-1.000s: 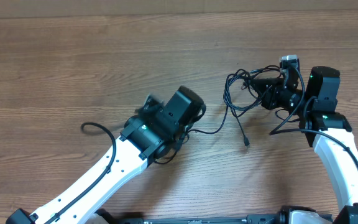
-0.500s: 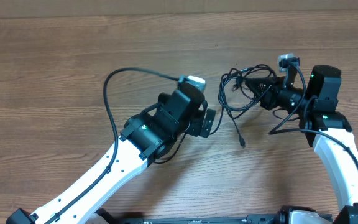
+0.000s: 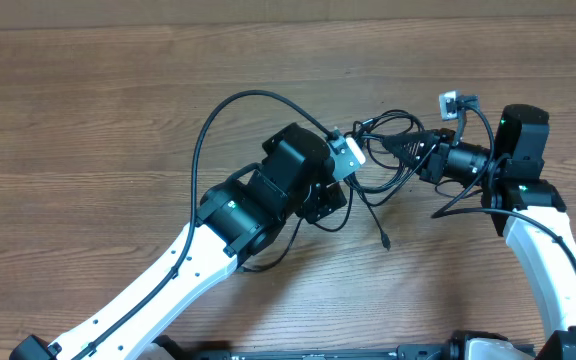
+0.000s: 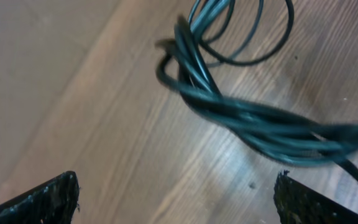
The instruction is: Untangle cables
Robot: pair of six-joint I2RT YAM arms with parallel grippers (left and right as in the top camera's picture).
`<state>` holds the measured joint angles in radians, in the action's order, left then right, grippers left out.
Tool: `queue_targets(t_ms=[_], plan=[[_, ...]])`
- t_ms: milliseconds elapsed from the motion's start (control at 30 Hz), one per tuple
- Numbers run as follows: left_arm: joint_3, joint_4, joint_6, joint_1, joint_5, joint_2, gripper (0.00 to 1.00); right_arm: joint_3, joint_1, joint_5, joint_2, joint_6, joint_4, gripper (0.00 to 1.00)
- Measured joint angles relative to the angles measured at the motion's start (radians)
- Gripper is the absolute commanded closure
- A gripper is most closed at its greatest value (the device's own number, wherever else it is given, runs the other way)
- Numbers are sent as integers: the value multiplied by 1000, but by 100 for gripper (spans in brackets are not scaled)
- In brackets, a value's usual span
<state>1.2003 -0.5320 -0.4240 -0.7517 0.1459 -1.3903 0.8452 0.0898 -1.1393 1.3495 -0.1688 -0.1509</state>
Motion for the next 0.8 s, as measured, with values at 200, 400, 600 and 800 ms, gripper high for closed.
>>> queue_targets(t_ms=[200, 400, 600, 800], plan=[[0, 80, -103, 0, -9, 0, 0, 0, 2, -57, 0, -11, -16, 96], [0, 88, -220, 2, -95, 0, 9, 0, 2, -73, 0, -11, -19, 96], [0, 88, -227, 2, -132, 0, 10, 0, 2, -72, 0, -11, -19, 96], [0, 84, -89, 2, -150, 0, 0, 0, 2, -63, 0, -11, -20, 96]])
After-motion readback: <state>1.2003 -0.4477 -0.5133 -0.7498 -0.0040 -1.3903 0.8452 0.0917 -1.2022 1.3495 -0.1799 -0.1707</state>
